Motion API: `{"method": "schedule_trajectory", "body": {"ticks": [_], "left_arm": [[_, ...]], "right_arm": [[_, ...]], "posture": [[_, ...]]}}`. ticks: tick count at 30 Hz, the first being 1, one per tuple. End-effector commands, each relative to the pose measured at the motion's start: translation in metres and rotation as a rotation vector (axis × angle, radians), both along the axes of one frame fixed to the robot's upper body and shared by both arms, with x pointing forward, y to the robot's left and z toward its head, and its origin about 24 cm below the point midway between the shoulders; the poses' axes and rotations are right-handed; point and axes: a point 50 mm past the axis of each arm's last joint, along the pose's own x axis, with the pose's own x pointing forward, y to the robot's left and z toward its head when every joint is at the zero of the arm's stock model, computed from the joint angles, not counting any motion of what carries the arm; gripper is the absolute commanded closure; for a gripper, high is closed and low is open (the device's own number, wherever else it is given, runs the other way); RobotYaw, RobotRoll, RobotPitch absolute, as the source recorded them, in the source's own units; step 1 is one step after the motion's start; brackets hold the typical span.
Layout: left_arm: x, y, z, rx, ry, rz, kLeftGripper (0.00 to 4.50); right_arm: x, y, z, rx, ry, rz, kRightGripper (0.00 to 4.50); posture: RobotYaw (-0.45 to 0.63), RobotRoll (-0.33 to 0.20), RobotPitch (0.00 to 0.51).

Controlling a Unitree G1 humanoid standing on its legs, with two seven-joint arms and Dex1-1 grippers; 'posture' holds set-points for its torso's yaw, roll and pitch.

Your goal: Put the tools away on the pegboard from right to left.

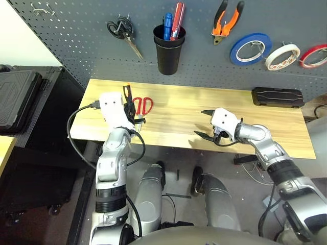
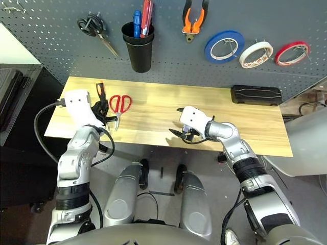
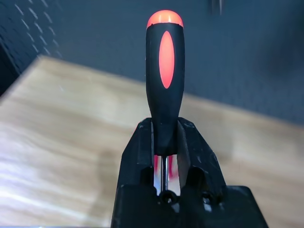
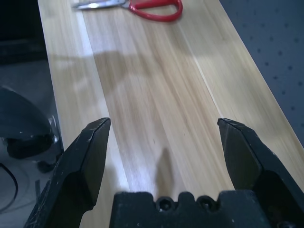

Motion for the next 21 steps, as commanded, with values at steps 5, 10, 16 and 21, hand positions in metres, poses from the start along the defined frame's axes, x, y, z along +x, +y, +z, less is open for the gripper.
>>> {"method": "schedule_trajectory", "body": {"ticks": [5, 10, 16, 21], "left_arm": [[0.001, -0.003, 0.053, -0.012, -0.244, -0.038, 4.00], [0.006, -0.009, 0.079, -0.007, -0.325, -0.086, 4.00], [0.012, -0.013, 0.107, -0.007, -0.394, -0.132, 4.00], [0.019, -0.017, 0.125, -0.006, -0.439, -0.162, 4.00]], "right_arm": [[-0.005, -0.025, 0.016, 0.197, 0.008, -0.041, 0.00], [-0.004, -0.039, 0.035, 0.295, -0.001, -0.054, 0.00], [0.001, -0.055, 0.059, 0.355, -0.024, -0.073, 0.00], [0.003, -0.064, 0.078, 0.398, -0.061, -0.086, 0.00]], "posture": [[0.33, 0.000, 0.217], [0.31, 0.000, 0.215], [0.25, 0.000, 0.208], [0.22, 0.000, 0.204]]}}
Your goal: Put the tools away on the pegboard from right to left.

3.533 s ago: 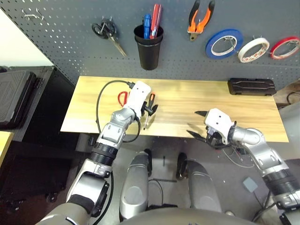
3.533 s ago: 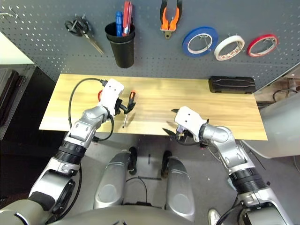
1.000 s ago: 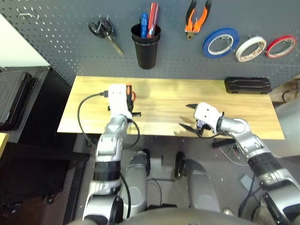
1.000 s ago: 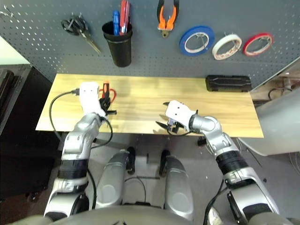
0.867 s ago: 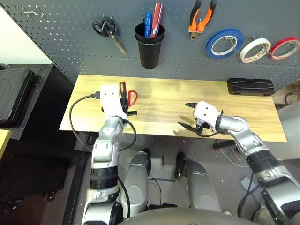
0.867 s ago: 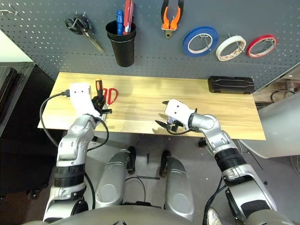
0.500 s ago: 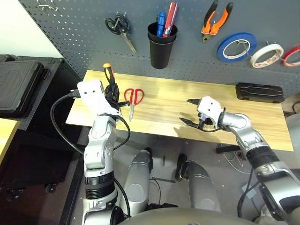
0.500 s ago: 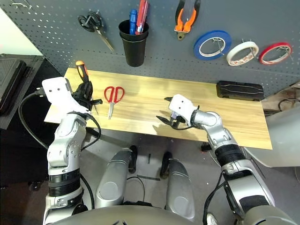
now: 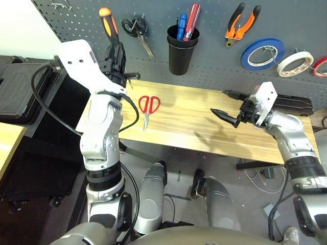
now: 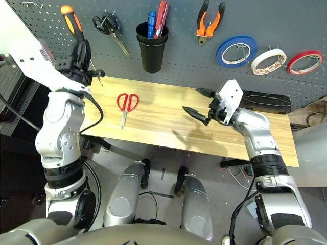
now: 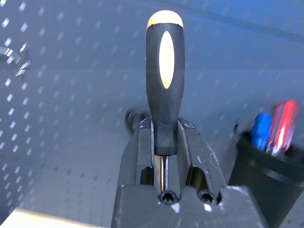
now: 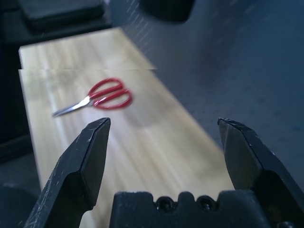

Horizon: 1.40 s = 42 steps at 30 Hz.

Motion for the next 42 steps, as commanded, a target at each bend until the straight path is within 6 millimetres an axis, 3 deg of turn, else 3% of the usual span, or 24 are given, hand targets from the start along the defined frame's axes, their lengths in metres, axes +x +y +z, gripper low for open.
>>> {"method": "schedule_trajectory", "body": {"ticks": [1, 11, 29, 42], "left_arm": [[0.003, -0.003, 0.006, 0.002, -0.009, -0.031, 4.00], [0.012, -0.011, 0.023, 0.011, -0.044, -0.080, 4.00], [0.023, -0.023, 0.039, 0.010, -0.079, -0.127, 4.00], [0.027, -0.019, 0.055, 0.023, -0.125, -0.114, 4.00]], "right_arm": [[-0.002, -0.009, 0.010, 0.026, -0.015, -0.013, 0.00], [-0.001, -0.021, 0.042, 0.092, -0.063, -0.043, 0.00], [0.007, -0.019, 0.099, 0.181, -0.109, -0.016, 0.00], [0.010, -0.011, 0.109, 0.157, -0.108, 0.042, 0.00]], "posture": [[0.22, 0.000, 0.203], [0.17, 0.000, 0.200], [0.15, 0.000, 0.188], [0.15, 0.000, 0.188]]}}
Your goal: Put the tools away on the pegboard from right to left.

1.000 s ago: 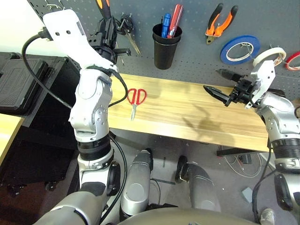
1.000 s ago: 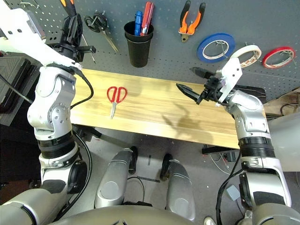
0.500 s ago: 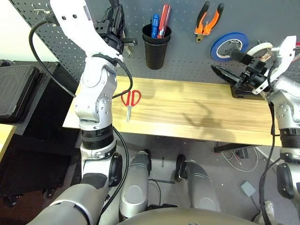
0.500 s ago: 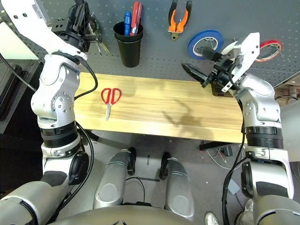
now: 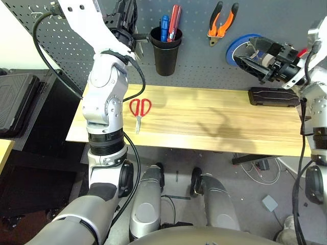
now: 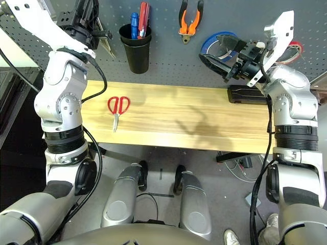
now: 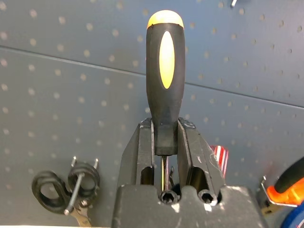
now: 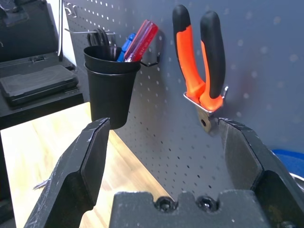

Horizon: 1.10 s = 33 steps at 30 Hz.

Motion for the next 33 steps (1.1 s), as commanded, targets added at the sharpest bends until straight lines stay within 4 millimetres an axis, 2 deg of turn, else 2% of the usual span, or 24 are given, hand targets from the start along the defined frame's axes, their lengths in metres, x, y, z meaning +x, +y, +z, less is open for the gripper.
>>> {"method": "schedule_trajectory", "body": {"ticks": [1, 7, 20, 27, 33], "left_arm": [[0.000, -0.002, 0.010, 0.002, -0.041, -0.011, 4.00], [0.006, -0.005, 0.023, -0.019, -0.077, -0.023, 4.00], [0.025, -0.028, 0.042, -0.078, -0.132, -0.078, 4.00], [0.036, -0.039, 0.040, -0.072, -0.121, -0.091, 4.00], [0.045, -0.048, 0.022, -0.013, -0.075, -0.090, 4.00]], "right_arm": [[-0.001, 0.002, 0.003, -0.007, -0.001, 0.021, 0.00], [0.000, 0.008, 0.002, -0.008, -0.001, 0.042, 0.00], [0.001, 0.018, -0.001, -0.016, 0.002, 0.074, 0.00], [0.001, 0.021, -0.001, -0.010, 0.000, 0.080, 0.00], [0.002, 0.021, 0.000, -0.007, -0.006, 0.077, 0.00]], "posture": [[0.15, 0.000, 0.188], [0.15, 0.000, 0.184], [0.14, 0.000, 0.183], [0.13, 0.000, 0.183], [0.12, 0.000, 0.182]]}}
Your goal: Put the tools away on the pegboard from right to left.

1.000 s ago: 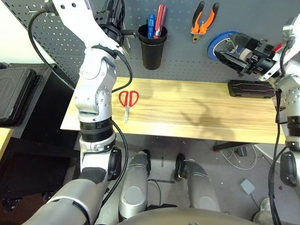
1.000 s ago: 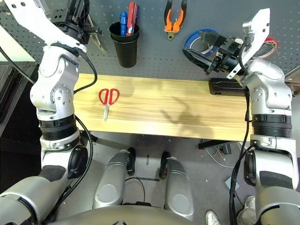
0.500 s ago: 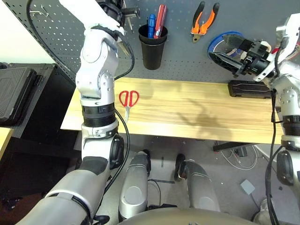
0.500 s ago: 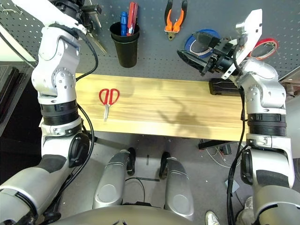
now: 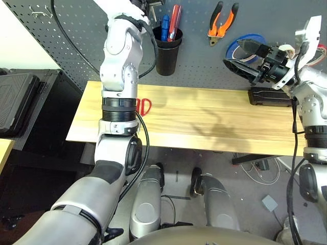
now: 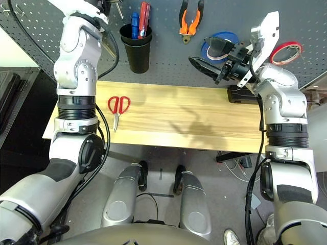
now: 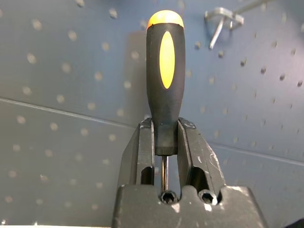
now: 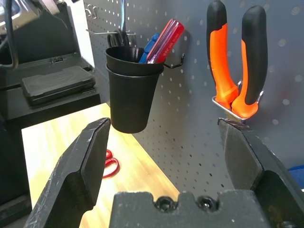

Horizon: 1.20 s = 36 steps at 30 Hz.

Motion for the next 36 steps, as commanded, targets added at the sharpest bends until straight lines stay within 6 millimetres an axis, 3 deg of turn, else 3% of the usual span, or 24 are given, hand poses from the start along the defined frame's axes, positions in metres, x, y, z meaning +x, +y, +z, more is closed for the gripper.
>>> {"method": "schedule_trajectory", "body": {"ticks": [1, 10, 21, 29, 36], "left_arm": [[0.003, -0.011, -0.011, 0.060, 0.010, -0.014, 4.00], [0.008, -0.015, -0.033, 0.143, 0.055, 0.013, 4.00], [0.007, -0.017, -0.039, 0.182, 0.067, 0.001, 0.03], [-0.003, -0.004, -0.022, 0.164, 0.000, 0.045, 0.03], [-0.030, 0.025, -0.008, 0.167, -0.034, 0.128, 0.03]], "right_arm": [[-0.001, 0.003, 0.006, -0.007, -0.027, 0.007, 0.00], [0.000, 0.003, 0.006, -0.003, -0.032, -0.003, 0.00], [0.003, 0.006, 0.004, 0.002, -0.033, -0.011, 0.00], [0.003, 0.009, 0.003, 0.006, -0.034, 0.004, 0.00], [0.002, 0.012, 0.003, 0.014, -0.037, 0.022, 0.00]], "posture": [[0.12, 0.000, 0.182], [0.12, 0.000, 0.182], [0.12, 0.000, 0.180], [0.13, 0.000, 0.176], [0.14, 0.000, 0.174]]}}
